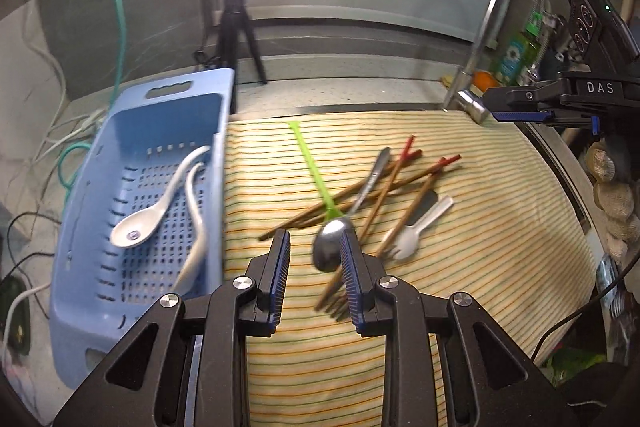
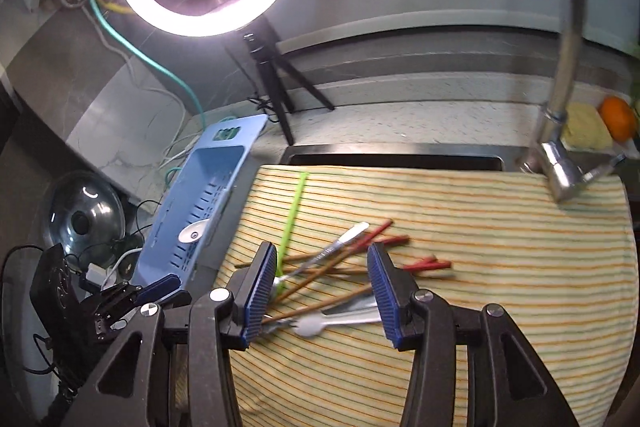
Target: Organize utensils
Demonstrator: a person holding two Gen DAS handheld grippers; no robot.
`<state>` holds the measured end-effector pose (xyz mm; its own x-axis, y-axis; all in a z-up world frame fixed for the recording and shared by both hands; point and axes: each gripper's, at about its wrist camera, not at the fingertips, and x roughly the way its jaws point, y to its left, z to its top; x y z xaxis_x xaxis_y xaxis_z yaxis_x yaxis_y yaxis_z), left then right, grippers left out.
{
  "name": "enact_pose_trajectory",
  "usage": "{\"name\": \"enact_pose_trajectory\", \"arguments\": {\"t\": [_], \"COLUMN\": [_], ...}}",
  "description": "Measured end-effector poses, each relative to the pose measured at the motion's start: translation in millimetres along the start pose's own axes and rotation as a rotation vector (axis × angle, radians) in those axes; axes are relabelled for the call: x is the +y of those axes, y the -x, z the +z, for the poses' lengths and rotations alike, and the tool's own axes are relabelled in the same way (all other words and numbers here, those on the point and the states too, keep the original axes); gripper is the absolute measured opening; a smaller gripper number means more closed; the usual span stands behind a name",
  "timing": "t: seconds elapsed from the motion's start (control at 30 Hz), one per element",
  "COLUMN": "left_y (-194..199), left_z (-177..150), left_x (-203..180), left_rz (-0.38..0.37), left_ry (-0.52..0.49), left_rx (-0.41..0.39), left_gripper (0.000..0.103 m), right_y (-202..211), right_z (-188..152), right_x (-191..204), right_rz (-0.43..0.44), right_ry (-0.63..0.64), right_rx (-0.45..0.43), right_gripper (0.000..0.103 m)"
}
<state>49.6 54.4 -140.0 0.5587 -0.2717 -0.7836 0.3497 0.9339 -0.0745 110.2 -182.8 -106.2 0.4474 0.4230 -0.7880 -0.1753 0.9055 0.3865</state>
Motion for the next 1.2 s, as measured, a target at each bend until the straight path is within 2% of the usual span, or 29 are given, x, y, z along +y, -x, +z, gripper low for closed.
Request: {"name": "enact_pose_trajectory", "arguments": {"t": [0.13,0.3,0.5,0.73,0.97,1.2], "left_y": [-12.8,-33.2,-54.5,-79.6,-99.1,-110.2], "left_z": [7.3,19.8,30.5,36.4,39.2,41.2], "left_x": [-14.4,-23.3,-31.3,-37.0,-44.8,-48.7], "left_rz": [-0.029,-0.049,-0.081,-0.091,-0.099,-0.098], "left_ry": [-0.041,-0.062,-0.104,-0.138,-0.172,-0.197], "left_rx": [0.025,0.064,0.122,0.193,0.25,0.272], "left_gripper": [0.024,0.024,0.011,0.01,0.01,0.01], "right_y": [-4.6,-26.1,-55.6,-87.5,-106.0,-116.6], "right_z": [-11.9,-24.6,-30.3,-29.3,-34.6,-30.7], "right_x": [-16.9,-28.9,-38.7,-40.6,-44.0,-42.3], "right_rz": [-0.001,0.049,0.139,0.149,0.181,0.172], "right_ry": [-0.059,-0.151,-0.266,-0.324,-0.373,-0.385], "right_rx": [0.041,0.103,0.163,0.23,0.277,0.295], "right_gripper": [0.043,0.043,0.042,0.029,0.027,0.027]}}
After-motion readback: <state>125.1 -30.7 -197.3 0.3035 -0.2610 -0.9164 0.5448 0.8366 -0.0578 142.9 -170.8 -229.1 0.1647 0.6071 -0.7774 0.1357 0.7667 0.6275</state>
